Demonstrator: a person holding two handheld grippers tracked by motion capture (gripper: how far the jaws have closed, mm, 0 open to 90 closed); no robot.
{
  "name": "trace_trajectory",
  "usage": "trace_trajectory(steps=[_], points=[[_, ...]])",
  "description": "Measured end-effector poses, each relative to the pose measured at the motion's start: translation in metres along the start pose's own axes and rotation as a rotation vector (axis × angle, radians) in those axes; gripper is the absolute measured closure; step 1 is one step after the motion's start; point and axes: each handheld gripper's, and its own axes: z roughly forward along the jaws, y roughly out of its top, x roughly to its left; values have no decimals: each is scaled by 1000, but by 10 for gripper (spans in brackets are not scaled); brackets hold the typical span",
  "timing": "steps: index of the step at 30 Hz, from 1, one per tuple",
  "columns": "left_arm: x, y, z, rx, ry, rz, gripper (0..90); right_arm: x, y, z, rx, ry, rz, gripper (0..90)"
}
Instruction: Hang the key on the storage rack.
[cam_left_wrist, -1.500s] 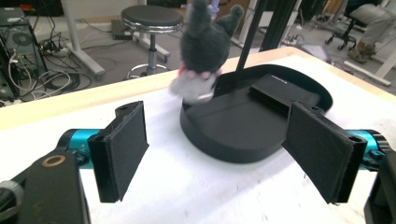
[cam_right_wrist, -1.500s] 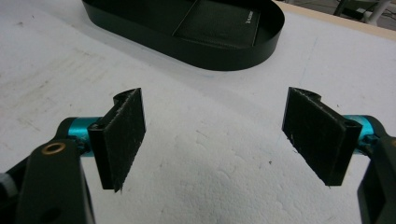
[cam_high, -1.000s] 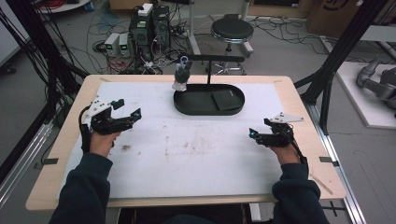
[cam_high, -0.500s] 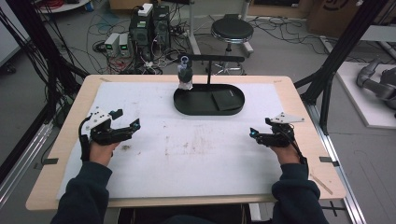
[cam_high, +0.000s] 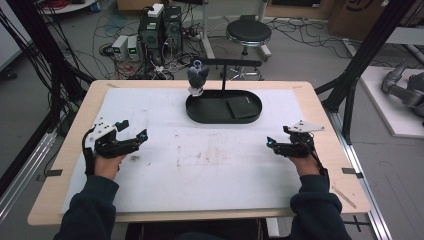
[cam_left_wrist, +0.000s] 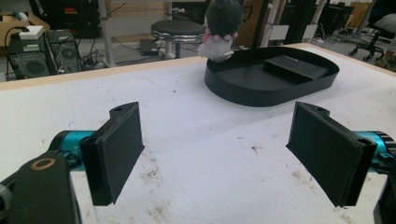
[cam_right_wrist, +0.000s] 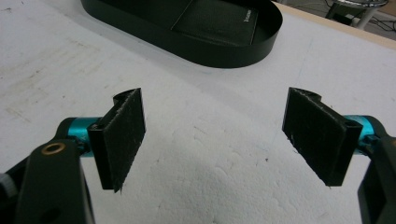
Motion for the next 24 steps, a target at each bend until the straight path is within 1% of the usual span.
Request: trace_trajectory(steps=[4,6,11,16,24], points=[[0,0,0,3,1,2,175,0,0,1,9,-3,-18,217],[0,0,-1,0,0,1,175,1,0,2,8,-2,-17,217],[3,-1,0,-5,13,-5,175,1,0,3,11,-6,-16,217],[6,-2,2,1,17,-9,175,-2,-1,5,16,-8,-1,217],[6,-2,0,1,23,-10,176,-1,-1,4,17,-9,-12,217]])
